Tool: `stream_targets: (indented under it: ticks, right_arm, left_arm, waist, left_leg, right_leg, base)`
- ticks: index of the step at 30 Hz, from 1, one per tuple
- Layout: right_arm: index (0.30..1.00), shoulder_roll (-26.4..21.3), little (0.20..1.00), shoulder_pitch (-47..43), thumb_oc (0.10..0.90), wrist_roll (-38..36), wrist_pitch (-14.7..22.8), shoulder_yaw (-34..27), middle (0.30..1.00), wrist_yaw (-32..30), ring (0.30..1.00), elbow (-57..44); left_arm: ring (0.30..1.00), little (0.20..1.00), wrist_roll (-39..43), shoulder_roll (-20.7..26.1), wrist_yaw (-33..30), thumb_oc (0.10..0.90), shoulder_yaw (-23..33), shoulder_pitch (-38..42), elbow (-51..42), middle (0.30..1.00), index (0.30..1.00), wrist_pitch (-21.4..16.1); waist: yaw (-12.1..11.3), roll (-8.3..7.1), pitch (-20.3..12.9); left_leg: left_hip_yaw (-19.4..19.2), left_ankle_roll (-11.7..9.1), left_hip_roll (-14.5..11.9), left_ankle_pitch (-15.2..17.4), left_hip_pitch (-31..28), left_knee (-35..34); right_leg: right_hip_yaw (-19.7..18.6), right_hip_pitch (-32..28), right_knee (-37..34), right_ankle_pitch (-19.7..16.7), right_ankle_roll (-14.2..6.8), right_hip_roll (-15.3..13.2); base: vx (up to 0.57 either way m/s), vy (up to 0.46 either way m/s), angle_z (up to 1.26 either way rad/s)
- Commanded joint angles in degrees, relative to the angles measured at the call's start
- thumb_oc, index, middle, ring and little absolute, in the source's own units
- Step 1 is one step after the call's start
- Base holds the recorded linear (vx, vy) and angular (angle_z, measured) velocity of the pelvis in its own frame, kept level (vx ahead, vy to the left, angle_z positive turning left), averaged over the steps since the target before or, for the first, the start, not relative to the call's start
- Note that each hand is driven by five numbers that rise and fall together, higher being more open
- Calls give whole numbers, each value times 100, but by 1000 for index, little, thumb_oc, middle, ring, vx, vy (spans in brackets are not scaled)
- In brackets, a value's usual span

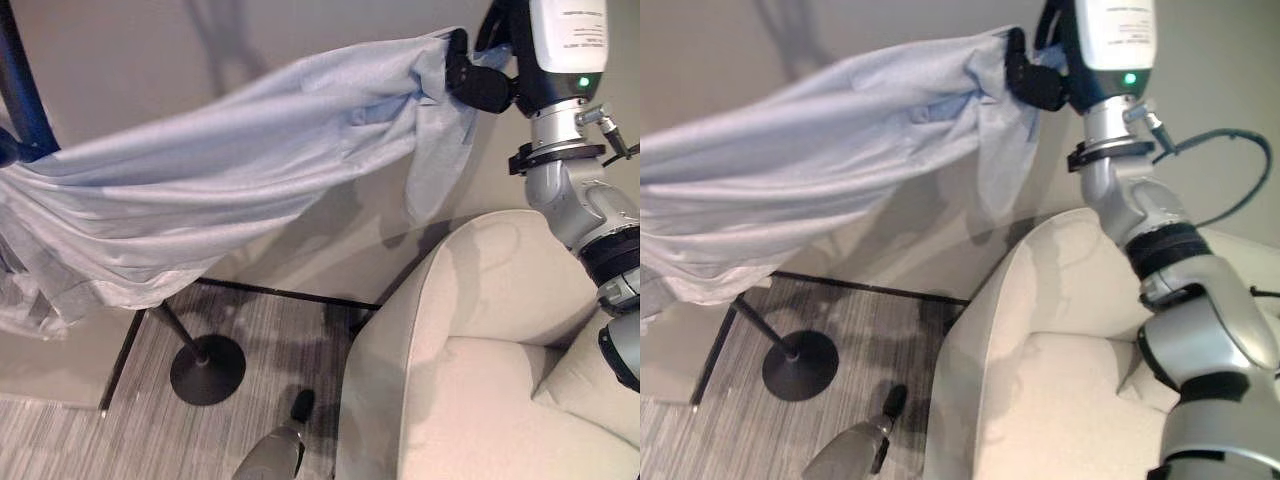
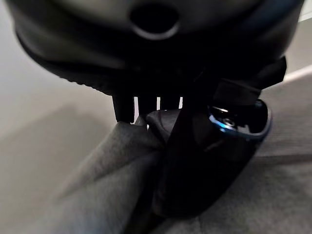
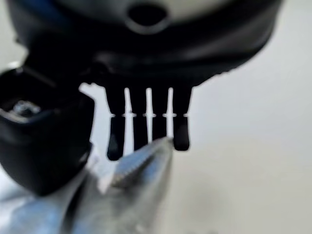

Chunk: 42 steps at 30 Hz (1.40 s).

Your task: Hang the clothes on the sofa on the clothes rack.

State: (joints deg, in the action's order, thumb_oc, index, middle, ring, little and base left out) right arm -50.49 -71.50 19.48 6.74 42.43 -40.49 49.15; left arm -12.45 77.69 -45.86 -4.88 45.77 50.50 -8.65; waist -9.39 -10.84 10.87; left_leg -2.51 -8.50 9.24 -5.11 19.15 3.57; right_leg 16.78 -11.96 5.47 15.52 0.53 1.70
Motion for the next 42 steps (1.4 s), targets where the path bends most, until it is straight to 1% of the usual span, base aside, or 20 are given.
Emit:
stream_targets:
  ticks: [1,3,5,7,8,10,11,13,15,17,28,30,32,34,35,36,37,38,39,42]
  right_arm:
    - [300,-545,300,128,400,-562,-453,-487,300,-456,300,530]
    - [300,-1041,300,648,400,-494,-514,-972,300,-562,300,385]
    - [300,-1235,300,1041,400,-388,-554,-1306,300,-627,300,237]
    - [300,-1320,300,1355,400,-290,-592,-1568,300,-632,300,-15]
    - [300,-1387,300,1642,400,-205,-616,-1852,300,-686,300,-164]
    - [300,-1389,300,1877,400,-125,-642,-2052,300,-748,300,-276]
    - [300,-1380,300,1880,400,-120,-646,-2053,300,-746,300,-292]
    - [300,-1389,300,2091,400,-10,-653,-2231,300,-735,300,-527]
    - [300,-1404,300,2175,400,18,-659,-2293,300,-738,300,-575]
    - [300,-1460,300,2349,400,174,-636,-2379,300,-703,300,-928]
    - [300,-1736,300,2931,400,723,-636,-2925,300,-762,300,-1770]
    - [300,-1586,300,3153,400,619,-534,-3207,300,-748,300,-2039]
    - [300,-1504,300,3275,400,569,-479,-3325,300,-732,300,-2232]
    - [300,-1000,300,3773,400,322,-161,-3748,300,-561,300,-3051]
    - [373,-761,373,4026,449,162,-7,-3958,373,-465,373,-3432]
    - [869,-294,869,4544,780,-266,323,-4286,869,-234,869,-4011]
    - [900,133,900,4874,800,-940,681,-4178,900,216,900,-4336]
    - [900,134,900,4908,800,-976,687,-4213,900,256,900,-4361]
    - [900,213,900,5302,800,-1699,893,-4017,900,966,900,-4576]
    - [900,-16,900,5643,800,-2708,989,-3711,900,1957,900,-4707]
  left_arm:
    - [300,300,665,1064,-170,400,329,-442,233,300,300,245]
    - [300,300,486,1240,-329,400,1153,-1362,-188,300,300,229]
    - [300,300,268,1098,-435,400,1683,-1995,-586,300,300,208]
    - [300,300,125,910,-478,400,2515,-2878,-1013,300,300,245]
    - [300,300,-46,551,-565,400,3132,-3533,-1437,300,300,250]
    - [300,300,-179,94,-599,400,3682,-4162,-1912,300,300,224]
    - [300,300,-183,79,-592,400,3769,-4250,-1949,300,300,232]
    - [300,300,-289,-353,-614,400,4009,-4570,-2343,300,300,181]
    - [300,300,-323,-440,-614,400,4090,-4695,-2453,300,300,173]
    - [300,300,-437,-707,-626,400,4191,-4913,-2661,300,300,128]
    - [300,300,-879,-1365,-662,400,4579,-5622,-3249,300,300,61]
    - [300,300,-950,-1711,-679,400,4649,-5737,-3742,300,300,-57]
    - [300,300,-998,-1758,-680,400,4683,-5748,-3912,300,300,-78]
    - [300,300,-1217,-1895,-616,400,4741,-5769,-4617,300,300,-236]
    - [300,300,-1224,-1961,-583,400,4772,-5774,-4873,300,300,-298]
    - [300,300,-1138,-2061,-527,400,4832,-5824,-5314,300,300,-421]
    - [300,300,-1048,-2048,-522,400,4855,-5803,-5694,300,300,-552]
    - [300,300,-1040,-2054,-506,400,4882,-5836,-5731,300,300,-543]
    - [300,300,-1018,-1960,-432,400,5033,-5936,-6128,300,300,-666]
    - [300,300,-844,-1989,-393,400,5261,-6126,-6606,300,300,-753]
  waist:
    - [-590,144,-1443]
    - [-777,-2,-1463]
    - [-903,-34,-1450]
    - [-924,-21,-1458]
    - [-939,9,-1443]
    - [-912,50,-1428]
    - [-894,53,-1431]
    - [-885,82,-1422]
    - [-889,92,-1421]
    - [-913,139,-1404]
    - [-1006,350,-1329]
    - [-1034,425,-1315]
    - [-1015,458,-1311]
    - [-974,582,-1296]
    - [-941,618,-1296]
    - [-905,670,-1283]
    - [-895,702,-1251]
    - [-881,701,-1262]
    - [-870,718,-1216]
    - [-828,768,-1152]
  left_leg:
    - [1059,783,-584,322,-1129,-282]
    - [1092,833,-537,420,-1187,-258]
    - [1127,843,-510,428,-1186,-256]
    - [1141,853,-495,436,-1198,-264]
    - [1165,860,-483,446,-1213,-278]
    - [1200,851,-479,428,-1217,-290]
    - [1201,851,-479,428,-1218,-291]
    - [1219,818,-494,406,-1202,-314]
    - [1229,804,-507,397,-1200,-323]
    - [1256,755,-542,347,-1173,-333]
    - [1394,614,-617,129,-1010,-372]
    - [1456,574,-642,50,-975,-422]
    - [1474,561,-658,24,-968,-453]
    - [1525,518,-700,-5,-994,-531]
    - [1535,497,-709,-34,-993,-555]
    - [1563,476,-721,-131,-963,-584]
    - [1571,441,-745,-144,-977,-626]
    - [1581,449,-738,-197,-947,-621]
    - [1587,404,-763,-206,-959,-656]
    - [1595,330,-819,-356,-879,-685]
  right_leg:
    - [-195,633,-465,-1183,-764,-610]
    - [-145,619,-433,-1194,-835,-638]
    - [-100,619,-421,-1190,-848,-640]
    - [-87,619,-416,-1177,-849,-640]
    - [-50,628,-412,-1145,-844,-638]
    - [-13,631,-440,-1106,-823,-630]
    - [-12,629,-441,-1106,-823,-630]
    - [32,634,-496,-1068,-799,-612]
    - [50,634,-511,-1053,-785,-603]
    - [71,629,-580,-1016,-726,-573]
    - [149,576,-886,-1039,-570,-445]
    - [191,558,-948,-1034,-531,-390]
    - [203,558,-962,-1036,-519,-375]
    - [217,544,-974,-991,-469,-331]
    - [224,540,-984,-981,-455,-317]
    - [262,556,-992,-1011,-436,-292]
    - [265,542,-1000,-978,-405,-272]
    - [284,562,-1004,-1019,-413,-274]
    - [300,546,-1011,-987,-385,-248]
    - [363,583,-1033,-1040,-377,-222]
  base:
    - [88,162,-57]
    - [83,159,23]
    - [21,63,83]
    - [0,25,48]
    - [-17,15,33]
    - [-28,-1,25]
    - [-29,-23,22]
    - [-34,-26,40]
    - [-31,-24,36]
    - [-75,-64,18]
    - [-53,-45,11]
    - [-54,-61,9]
    - [-35,-43,22]
    - [-23,-71,27]
    - [-50,-80,23]
    - [-57,-99,22]
    - [-70,-68,18]
    - [-31,-115,19]
    - [-33,-90,12]
    - [-77,-113,6]
